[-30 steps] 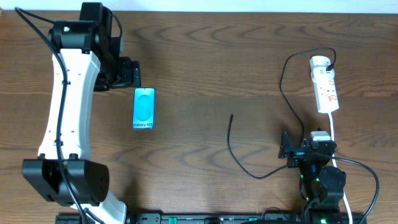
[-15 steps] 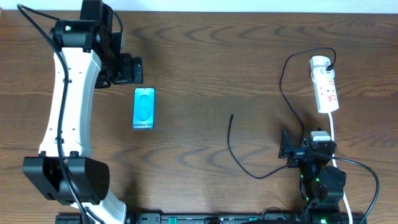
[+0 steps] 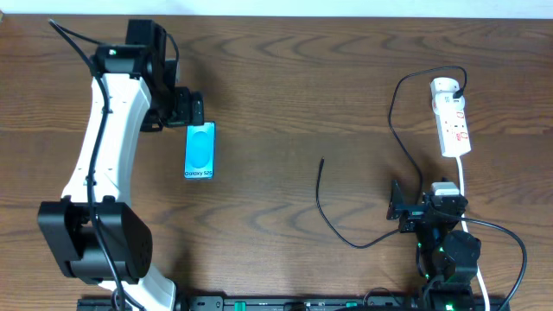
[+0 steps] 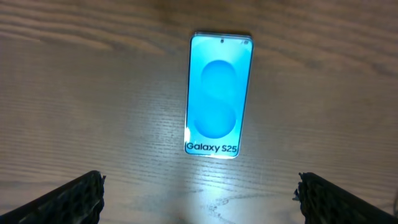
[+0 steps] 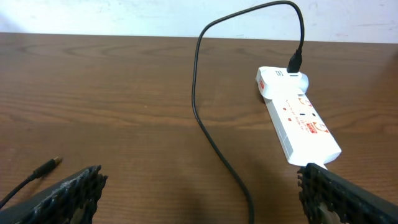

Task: Plug charger to phone and switch on socket
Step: 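Move the left gripper forward over the Galaxy S25 phone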

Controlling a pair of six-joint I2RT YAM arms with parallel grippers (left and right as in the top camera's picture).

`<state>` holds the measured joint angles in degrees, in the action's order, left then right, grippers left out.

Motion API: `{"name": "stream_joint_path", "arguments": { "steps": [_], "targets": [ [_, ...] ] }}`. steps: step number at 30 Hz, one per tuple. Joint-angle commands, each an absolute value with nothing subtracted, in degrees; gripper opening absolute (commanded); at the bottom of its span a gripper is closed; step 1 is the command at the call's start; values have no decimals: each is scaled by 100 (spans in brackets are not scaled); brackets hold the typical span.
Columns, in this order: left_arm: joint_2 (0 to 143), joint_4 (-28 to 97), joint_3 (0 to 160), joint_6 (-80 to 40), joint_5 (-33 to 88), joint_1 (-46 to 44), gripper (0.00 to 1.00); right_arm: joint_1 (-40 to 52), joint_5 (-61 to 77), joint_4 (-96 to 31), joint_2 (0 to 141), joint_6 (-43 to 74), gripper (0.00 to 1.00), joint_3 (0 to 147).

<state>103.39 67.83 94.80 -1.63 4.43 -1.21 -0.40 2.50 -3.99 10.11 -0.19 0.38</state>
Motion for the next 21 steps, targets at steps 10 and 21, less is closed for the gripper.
{"name": "stream_joint_path", "arguments": {
  "steps": [10,21],
  "targets": [
    [10385,5867,8418,-154,502,-99,99,47,202,-427,1002,62,99,32],
    [10390,5249,8005,-152,517,-110,98,47,202,-427,1002,62,99,32]
  ]
}}
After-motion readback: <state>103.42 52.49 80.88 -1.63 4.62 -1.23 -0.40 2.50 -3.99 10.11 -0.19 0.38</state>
